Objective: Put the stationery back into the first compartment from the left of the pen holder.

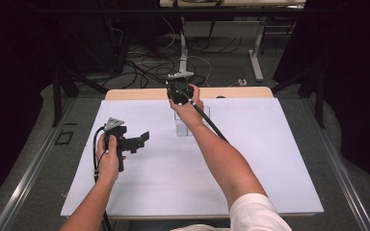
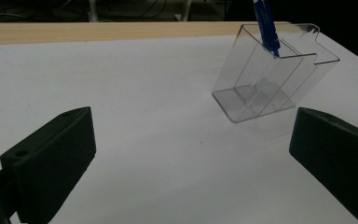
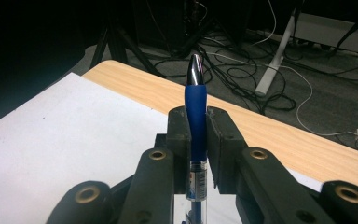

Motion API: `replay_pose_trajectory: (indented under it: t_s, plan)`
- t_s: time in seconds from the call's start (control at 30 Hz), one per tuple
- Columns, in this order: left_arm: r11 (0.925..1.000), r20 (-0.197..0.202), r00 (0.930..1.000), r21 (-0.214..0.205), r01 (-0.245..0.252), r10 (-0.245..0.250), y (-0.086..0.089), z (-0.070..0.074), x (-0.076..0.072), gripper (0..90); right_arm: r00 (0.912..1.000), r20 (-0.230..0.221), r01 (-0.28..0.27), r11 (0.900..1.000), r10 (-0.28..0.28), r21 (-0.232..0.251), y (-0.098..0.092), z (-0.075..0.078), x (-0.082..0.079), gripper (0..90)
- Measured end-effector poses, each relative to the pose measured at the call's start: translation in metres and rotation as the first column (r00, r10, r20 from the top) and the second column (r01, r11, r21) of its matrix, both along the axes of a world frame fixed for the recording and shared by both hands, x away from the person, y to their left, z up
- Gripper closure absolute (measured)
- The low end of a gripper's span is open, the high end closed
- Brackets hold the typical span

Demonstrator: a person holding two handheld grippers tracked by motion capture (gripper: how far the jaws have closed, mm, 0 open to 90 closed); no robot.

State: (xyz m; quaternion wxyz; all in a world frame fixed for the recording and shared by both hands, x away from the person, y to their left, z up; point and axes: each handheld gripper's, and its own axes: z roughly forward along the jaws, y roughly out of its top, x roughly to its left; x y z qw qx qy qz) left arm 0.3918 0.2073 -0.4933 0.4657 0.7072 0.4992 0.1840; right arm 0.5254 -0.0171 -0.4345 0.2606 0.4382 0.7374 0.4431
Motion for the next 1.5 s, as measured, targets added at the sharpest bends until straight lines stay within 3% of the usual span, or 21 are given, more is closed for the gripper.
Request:
replay_pose_trajectory:
  t_s: [0.5, 0.7, 0.83, 0.9, 1.17, 1.2, 1.33, 1.5]
  plan:
    - [1.0000, 0.000, 1.0000, -0.003, -0.004, 0.004, 0.001, 0.000, 0.000, 0.2, 0.9996, -0.024, -0.017, 0.9997, 0.016, -0.020, 0.000, -0.002, -0.002, 79.2]
    - [1.0000, 0.000, 1.0000, 0.001, -0.002, 0.002, 0.000, -0.001, 0.001, 0.2, 0.9985, -0.029, -0.046, 0.9988, 0.046, -0.016, -0.002, 0.002, -0.006, 61.3]
    - [1.0000, -0.001, 1.0000, 0.002, -0.005, 0.005, 0.000, -0.001, 0.001, 0.2, 0.9979, -0.006, -0.064, 0.9979, 0.064, 0.005, -0.006, 0.008, -0.011, 50.4]
    - [1.0000, -0.002, 1.0000, 0.005, -0.005, 0.005, 0.000, -0.001, 0.001, 0.2, 0.9976, -0.021, -0.066, 0.9978, 0.066, 0.002, -0.008, 0.009, -0.014, 43.6]
    - [0.9999, -0.007, 1.0000, 0.014, -0.005, 0.006, 0.000, -0.002, 0.001, 0.2, 0.9975, -0.010, -0.070, 0.9975, 0.070, 0.014, -0.026, 0.014, -0.028, 26.7]
    - [0.9999, -0.007, 1.0000, 0.015, -0.006, 0.006, 0.000, -0.002, 0.001, 0.2, 0.9970, -0.021, -0.074, 0.9970, 0.075, 0.023, -0.031, 0.015, -0.032, 21.1]
    - [0.9998, -0.002, 1.0000, 0.018, -0.004, 0.004, 0.000, -0.001, 0.001, 0.2, 0.9966, -0.029, -0.076, 0.9968, 0.077, 0.024, -0.039, 0.015, -0.040, 16.5]
    - [0.9998, -0.001, 0.9999, 0.017, -0.010, 0.010, 0.001, -0.001, 0.000, 0.2, 0.9973, -0.003, -0.073, 0.9970, 0.073, 0.025, -0.058, 0.013, -0.060, 13.1]
